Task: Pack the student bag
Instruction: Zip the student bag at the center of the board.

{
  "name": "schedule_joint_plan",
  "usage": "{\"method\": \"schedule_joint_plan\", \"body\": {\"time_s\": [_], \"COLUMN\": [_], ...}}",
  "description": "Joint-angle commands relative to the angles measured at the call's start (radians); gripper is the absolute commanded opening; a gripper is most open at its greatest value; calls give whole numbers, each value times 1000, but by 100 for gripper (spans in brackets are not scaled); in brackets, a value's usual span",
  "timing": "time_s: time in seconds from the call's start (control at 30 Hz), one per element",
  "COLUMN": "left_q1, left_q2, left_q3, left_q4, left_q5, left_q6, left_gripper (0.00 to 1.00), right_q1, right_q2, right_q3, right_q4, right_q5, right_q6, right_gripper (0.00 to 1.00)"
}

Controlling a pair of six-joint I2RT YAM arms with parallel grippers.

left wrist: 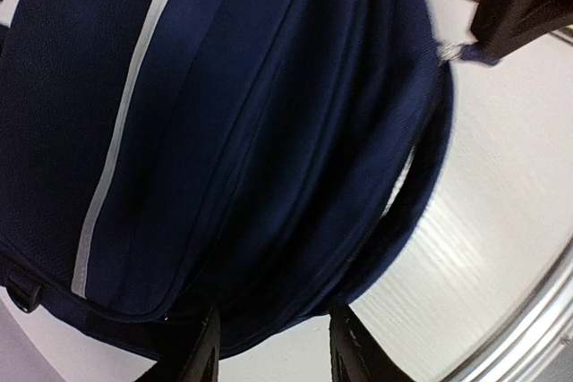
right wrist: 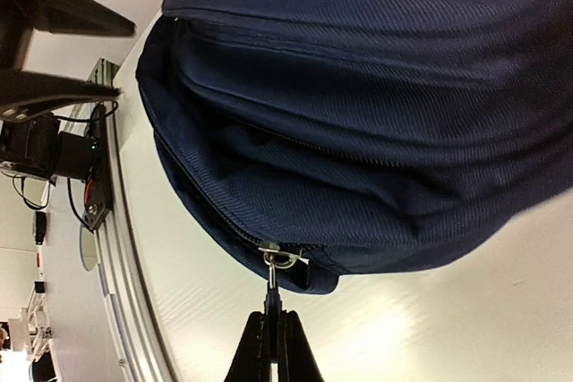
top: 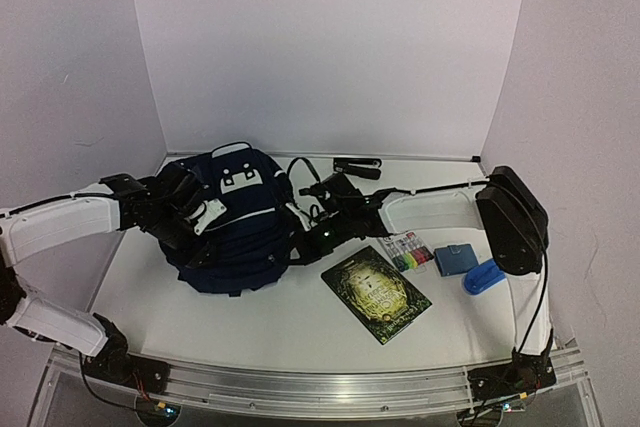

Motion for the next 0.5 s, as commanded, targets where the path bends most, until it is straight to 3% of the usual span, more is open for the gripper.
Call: {"method": "schedule_joint_plan", "body": {"time_s": [0.0, 0.37, 0.47], "left_q1": [-36, -83, -101], "left_q2": [-38, 183, 245], "left_q3": [88, 123, 134], "left_q4": [6, 100, 113], "left_q5": [111, 175, 128], "left_q6": [-13, 18, 18], "left_gripper": [45, 48, 41], "right_q1": [5, 5, 5], "right_q2": [19, 13, 7], "right_q3": [91, 75, 64], "right_q4": [-5, -5, -5], "right_q5": [19, 21, 31], "right_q6": [40, 46, 33], "right_gripper": [0, 0, 0]}}
